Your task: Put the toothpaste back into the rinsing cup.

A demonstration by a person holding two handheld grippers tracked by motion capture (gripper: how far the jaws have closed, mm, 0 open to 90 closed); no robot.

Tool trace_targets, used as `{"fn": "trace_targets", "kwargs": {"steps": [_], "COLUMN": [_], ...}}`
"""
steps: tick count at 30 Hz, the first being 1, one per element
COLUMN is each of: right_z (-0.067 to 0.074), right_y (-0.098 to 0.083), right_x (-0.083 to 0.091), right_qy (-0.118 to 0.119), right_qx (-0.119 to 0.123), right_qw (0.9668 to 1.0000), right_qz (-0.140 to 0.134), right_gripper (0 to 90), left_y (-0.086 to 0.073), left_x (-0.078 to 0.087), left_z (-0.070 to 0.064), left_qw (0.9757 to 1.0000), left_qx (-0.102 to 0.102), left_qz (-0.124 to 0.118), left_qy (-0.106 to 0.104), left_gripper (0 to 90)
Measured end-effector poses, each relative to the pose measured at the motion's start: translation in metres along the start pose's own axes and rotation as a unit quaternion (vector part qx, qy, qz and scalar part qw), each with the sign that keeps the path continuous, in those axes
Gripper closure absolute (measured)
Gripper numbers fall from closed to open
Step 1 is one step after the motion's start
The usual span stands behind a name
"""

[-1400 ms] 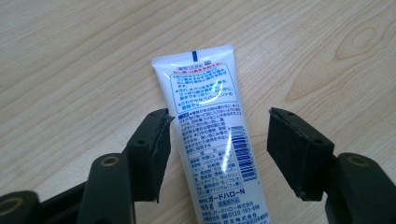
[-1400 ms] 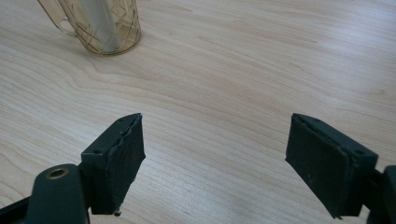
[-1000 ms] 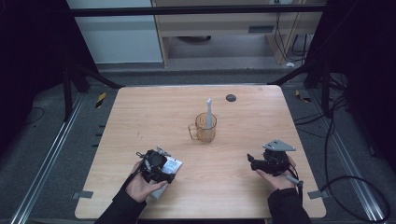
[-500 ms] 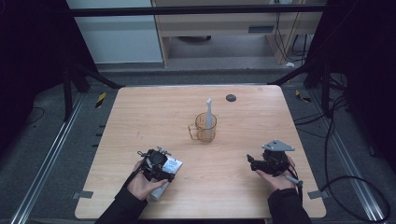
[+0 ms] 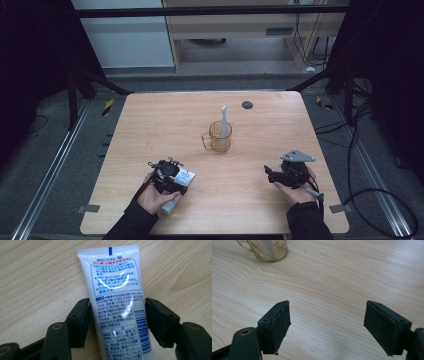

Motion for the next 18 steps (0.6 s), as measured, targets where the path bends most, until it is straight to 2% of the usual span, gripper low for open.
{"fn": "trace_targets", "kwargs": {"steps": [10, 18], "right_z": [-0.001, -0.0015], "right_y": [-0.0002, 0.0003], "right_x": [0.0008, 0.0013], "right_qy": [-0.003, -0.004], "right_qx": [-0.003, -0.001], "right_qw": [1.0, 1.0], "right_qz": [0.0, 0.0], "right_gripper": [21.0, 21.0], "left_y": [-0.0007, -0.0006], "left_x": [0.0015, 0.0046], "left_z": [0.0007, 0.0019], "left_qw": [0.9997, 0.9994], "left_qx": [0.021, 0.033], "left_qz": [0.009, 0.005], "left_qy": [0.007, -0.002], "left_gripper": [44.5, 54.6]}}
Point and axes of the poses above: each handheld gripper's, and its own axes: x roughly backward along the jaws, y roughly out of its top, z roughly to its left, the point moved 8 cm from there along -x, roughly forward along the jaws, and after that the axes turned 10 degrees about y, right-handed, at the moved point
